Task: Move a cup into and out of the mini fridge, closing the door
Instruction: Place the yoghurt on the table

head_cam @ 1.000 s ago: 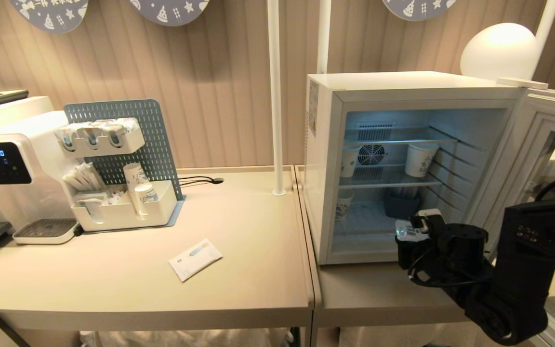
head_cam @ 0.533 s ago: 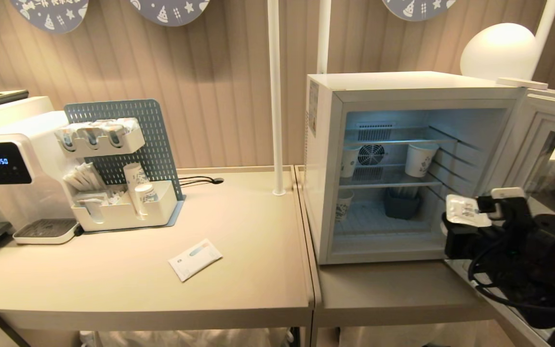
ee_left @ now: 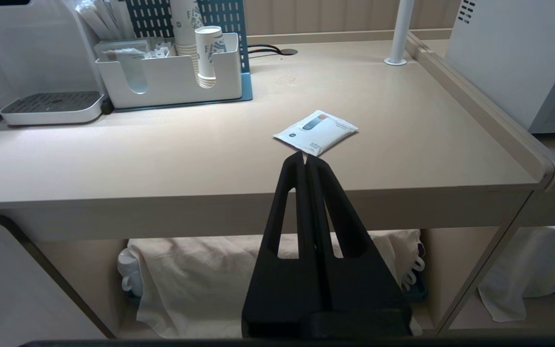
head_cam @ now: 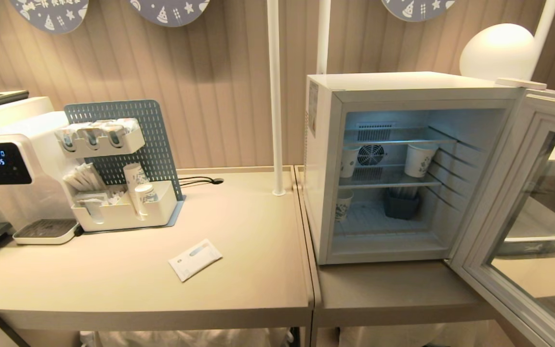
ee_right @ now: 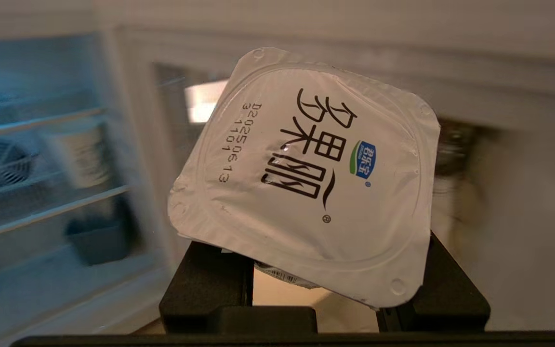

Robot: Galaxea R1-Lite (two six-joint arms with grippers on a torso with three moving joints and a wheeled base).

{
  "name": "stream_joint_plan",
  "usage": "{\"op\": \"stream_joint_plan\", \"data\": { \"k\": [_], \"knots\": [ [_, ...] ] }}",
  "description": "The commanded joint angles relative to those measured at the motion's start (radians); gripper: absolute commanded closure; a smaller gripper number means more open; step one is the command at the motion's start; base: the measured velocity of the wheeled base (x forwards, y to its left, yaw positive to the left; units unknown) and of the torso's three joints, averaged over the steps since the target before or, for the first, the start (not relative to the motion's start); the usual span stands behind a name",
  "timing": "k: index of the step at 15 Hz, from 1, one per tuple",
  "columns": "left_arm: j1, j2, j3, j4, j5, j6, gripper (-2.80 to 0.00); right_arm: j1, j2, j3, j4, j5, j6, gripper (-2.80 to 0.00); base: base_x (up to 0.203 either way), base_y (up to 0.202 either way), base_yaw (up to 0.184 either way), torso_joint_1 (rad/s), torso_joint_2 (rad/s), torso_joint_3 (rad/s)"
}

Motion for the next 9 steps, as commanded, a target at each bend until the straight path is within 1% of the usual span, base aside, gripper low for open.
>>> {"op": "stream_joint_plan", "data": {
  "k": [1, 3, 4, 5, 7, 8, 9],
  "knots": [
    [0.001, 0.001, 0.0, 0.0, 0.0, 0.0, 0.0, -0.076, -0.314, -0.031, 0.267, 0.007, -0.003, 0.0, 0.0, 0.0, 0.0, 0.0, 0.0, 0.0],
    [0.001, 0.001, 0.0, -0.001, -0.001, -0.003, 0.0, -0.132, -0.502, -0.037, 0.461, 0.063, 0.015, 0.0, 0.0, 0.0, 0.0, 0.0, 0.0, 0.0],
    [0.001, 0.001, 0.0, -0.001, -0.001, -0.003, 0.0, -0.147, -0.588, -0.025, 0.538, 0.135, 0.038, 0.0, 0.0, 0.0, 0.0, 0.0, 0.0, 0.0],
    [0.001, 0.001, 0.0, 0.0, -0.001, -0.001, 0.0, -0.158, -0.649, -0.008, 0.592, 0.284, 0.086, 0.0, 0.0, 0.0, 0.0, 0.0, 0.0, 0.0],
    [0.001, 0.001, 0.0, -0.001, -0.001, -0.006, 0.0, -0.178, -0.704, 0.031, 0.69, 0.628, 0.205, 0.0, 0.0, 0.0, 0.0, 0.0, 0.0, 0.0],
    [0.001, 0.001, 0.0, -0.001, 0.0, -0.009, 0.0, -0.186, -0.751, 0.061, 0.759, 0.754, 0.238, 0.0, 0.0, 0.0, 0.0, 0.0, 0.0, 0.0],
    [0.001, 0.001, 0.0, -0.001, 0.0, -0.012, 0.0, -0.19, -0.827, 0.085, 0.818, 0.817, 0.251, 0.0, 0.0, 0.0, 0.0, 0.0, 0.0, 0.0]
  ]
}}
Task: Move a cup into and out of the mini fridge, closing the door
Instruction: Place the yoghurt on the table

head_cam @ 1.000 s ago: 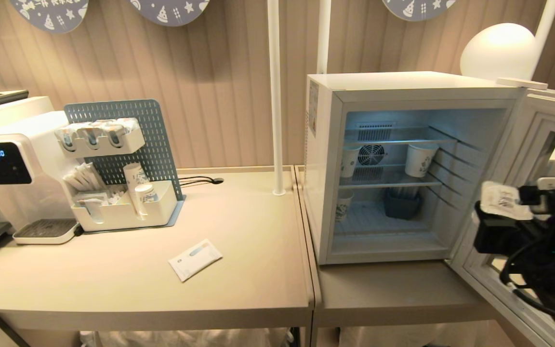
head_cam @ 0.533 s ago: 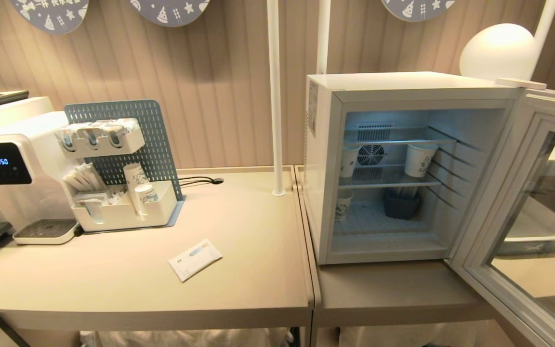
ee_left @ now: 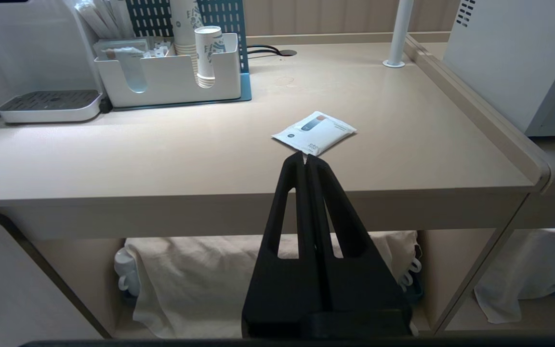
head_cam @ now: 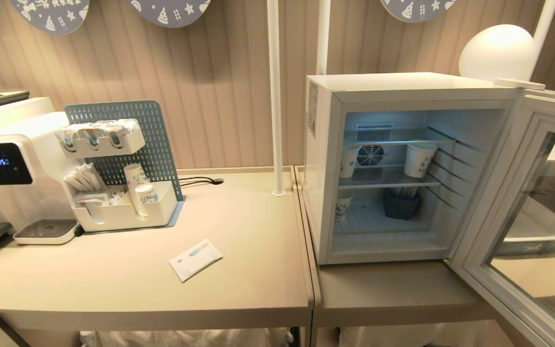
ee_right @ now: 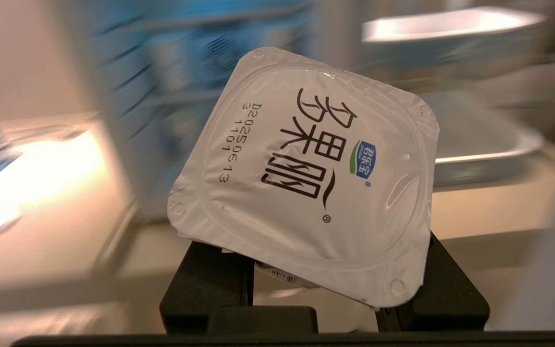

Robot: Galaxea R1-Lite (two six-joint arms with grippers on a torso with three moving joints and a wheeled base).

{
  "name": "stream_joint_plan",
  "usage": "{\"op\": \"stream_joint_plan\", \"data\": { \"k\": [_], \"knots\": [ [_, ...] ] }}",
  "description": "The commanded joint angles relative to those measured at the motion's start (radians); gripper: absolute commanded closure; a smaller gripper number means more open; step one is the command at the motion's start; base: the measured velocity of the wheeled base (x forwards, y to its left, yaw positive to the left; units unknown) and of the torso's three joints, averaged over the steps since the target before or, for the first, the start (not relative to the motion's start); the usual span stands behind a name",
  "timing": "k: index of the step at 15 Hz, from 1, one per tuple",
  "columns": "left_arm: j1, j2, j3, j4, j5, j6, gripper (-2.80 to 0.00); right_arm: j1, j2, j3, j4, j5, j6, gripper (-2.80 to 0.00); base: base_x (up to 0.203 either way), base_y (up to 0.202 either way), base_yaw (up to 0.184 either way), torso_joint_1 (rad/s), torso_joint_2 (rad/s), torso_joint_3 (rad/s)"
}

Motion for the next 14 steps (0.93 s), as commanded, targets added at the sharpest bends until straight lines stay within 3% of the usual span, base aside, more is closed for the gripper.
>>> {"op": "stream_joint_plan", "data": {
  "k": [1, 3, 5, 7, 14],
  "knots": [
    [0.001, 0.001, 0.0, -0.002, 0.0, -0.001, 0.0, -0.01, -0.161, 0.041, 0.083, 0.162, 0.002, 0.0, 0.0, 0.0, 0.0, 0.0, 0.0, 0.0],
    [0.001, 0.001, 0.0, -0.002, 0.0, -0.001, 0.0, -0.017, -0.192, 0.125, 0.137, 0.183, -0.008, 0.0, 0.0, 0.0, 0.0, 0.0, 0.0, 0.0],
    [0.001, 0.001, 0.0, -0.002, 0.0, 0.001, 0.0, -0.02, -0.185, 0.111, 0.204, 0.172, -0.01, 0.0, 0.0, 0.0, 0.0, 0.0, 0.0, 0.0],
    [0.001, 0.001, 0.0, -0.002, 0.0, 0.0, 0.0, -0.021, -0.186, 0.097, 0.325, 0.11, -0.102, 0.0, 0.0, 0.0, 0.0, 0.0, 0.0, 0.0],
    [0.001, 0.001, 0.0, -0.002, 0.0, -0.001, 0.0, -0.021, -0.185, 0.095, 0.33, 0.112, -0.088, 0.0, 0.0, 0.0, 0.0, 0.0, 0.0, 0.0]
  ]
}}
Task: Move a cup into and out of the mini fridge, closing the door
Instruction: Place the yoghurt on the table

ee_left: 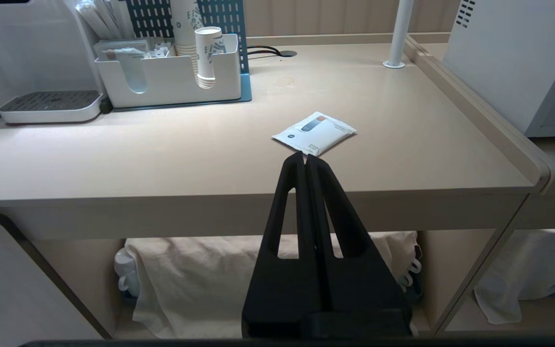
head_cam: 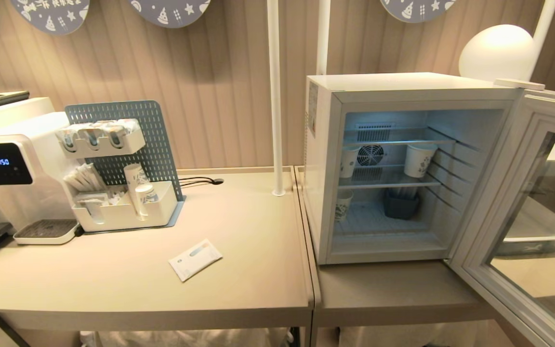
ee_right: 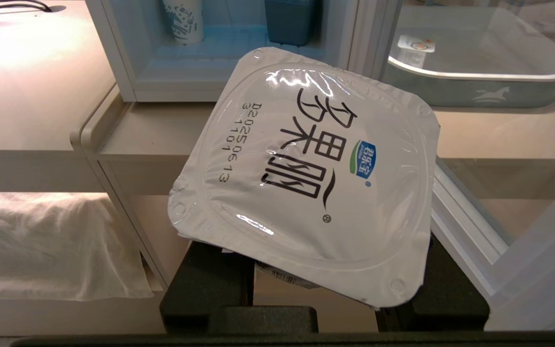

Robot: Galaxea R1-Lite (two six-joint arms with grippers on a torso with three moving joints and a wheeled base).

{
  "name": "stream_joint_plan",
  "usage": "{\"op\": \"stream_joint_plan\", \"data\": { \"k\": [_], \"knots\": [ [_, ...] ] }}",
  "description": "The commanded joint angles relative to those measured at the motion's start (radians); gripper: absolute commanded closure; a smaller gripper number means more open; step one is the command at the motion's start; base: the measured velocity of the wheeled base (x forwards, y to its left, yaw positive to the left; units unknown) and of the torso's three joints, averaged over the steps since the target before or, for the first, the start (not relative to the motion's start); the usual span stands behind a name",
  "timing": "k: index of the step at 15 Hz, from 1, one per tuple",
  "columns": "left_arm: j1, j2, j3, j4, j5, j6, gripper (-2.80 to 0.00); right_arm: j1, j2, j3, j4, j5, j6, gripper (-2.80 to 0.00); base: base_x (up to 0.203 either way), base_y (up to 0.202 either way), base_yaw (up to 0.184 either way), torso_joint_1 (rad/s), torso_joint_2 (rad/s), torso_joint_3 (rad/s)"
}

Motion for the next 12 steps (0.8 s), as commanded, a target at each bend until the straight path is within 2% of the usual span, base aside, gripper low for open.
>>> {"op": "stream_joint_plan", "data": {
  "k": [1, 7, 12],
  "knots": [
    [0.0, 0.001, 0.0, -0.001, 0.0, 0.0, 0.0, 0.0, 0.003, 0.0, 0.005, 0.001, -0.001, 0.0, 0.0, 0.0, 0.0, 0.0, 0.0, 0.0],
    [0.0, 0.001, 0.0, -0.001, 0.0, 0.0, 0.0, 0.0, 0.003, -0.001, 0.005, -0.001, -0.001, 0.0, -0.161, 0.0, 0.002, 0.001, 0.0, 0.001],
    [0.0, 0.001, 0.0, -0.001, 0.0, 0.0, 0.0, 0.0, 0.003, 0.0, 0.005, 0.0, -0.001, 0.0, -0.017, 0.0, 0.002, 0.001, 0.0, 0.0]
  ]
}}
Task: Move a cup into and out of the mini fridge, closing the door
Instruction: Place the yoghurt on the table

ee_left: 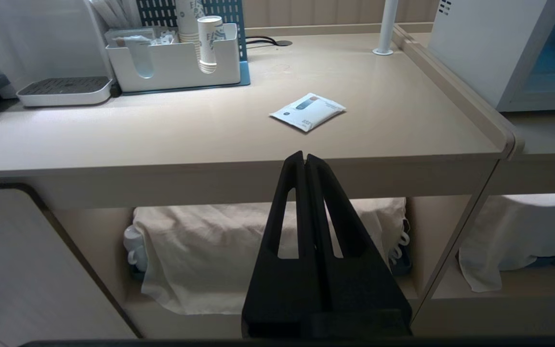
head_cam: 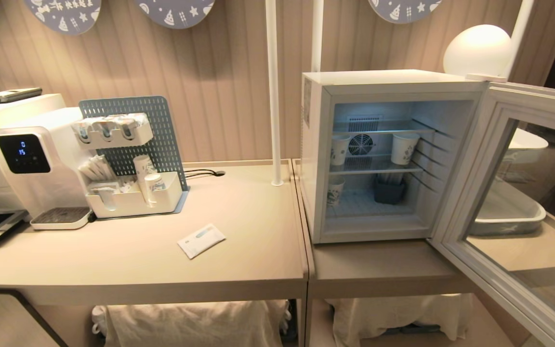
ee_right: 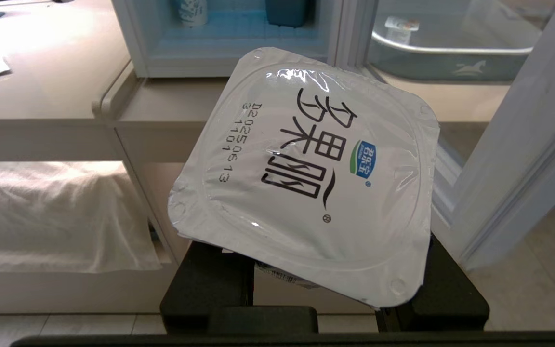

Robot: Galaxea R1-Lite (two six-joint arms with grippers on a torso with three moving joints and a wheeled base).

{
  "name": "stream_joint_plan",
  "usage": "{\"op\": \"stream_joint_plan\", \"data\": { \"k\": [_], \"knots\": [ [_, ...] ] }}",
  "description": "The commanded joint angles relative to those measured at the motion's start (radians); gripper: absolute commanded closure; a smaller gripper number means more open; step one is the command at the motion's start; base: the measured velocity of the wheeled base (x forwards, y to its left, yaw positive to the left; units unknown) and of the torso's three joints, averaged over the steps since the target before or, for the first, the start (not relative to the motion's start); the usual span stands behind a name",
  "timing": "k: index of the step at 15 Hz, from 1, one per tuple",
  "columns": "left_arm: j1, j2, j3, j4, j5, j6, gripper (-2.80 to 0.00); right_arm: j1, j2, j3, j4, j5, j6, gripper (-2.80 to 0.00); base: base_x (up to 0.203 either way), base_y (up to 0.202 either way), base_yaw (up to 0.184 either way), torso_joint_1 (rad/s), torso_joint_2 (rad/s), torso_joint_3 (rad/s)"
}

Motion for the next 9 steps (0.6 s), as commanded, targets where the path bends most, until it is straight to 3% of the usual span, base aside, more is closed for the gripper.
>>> {"op": "stream_joint_plan", "data": {
  "k": [1, 9],
  "knots": [
    [0.0, 0.001, 0.0, -0.001, 0.0, 0.0, 0.0, 0.0, 0.002, 0.001, 0.001, 0.0, -0.001, 0.0, -0.117, 0.076, -0.015, 0.007, 0.02, -0.003],
    [0.0, 0.001, 0.0, -0.001, 0.0, 0.001, 0.0, 0.0, 0.002, 0.001, 0.001, 0.001, -0.001, 0.0, -0.182, 0.183, 0.002, 0.001, 0.0, 0.004]
  ]
}}
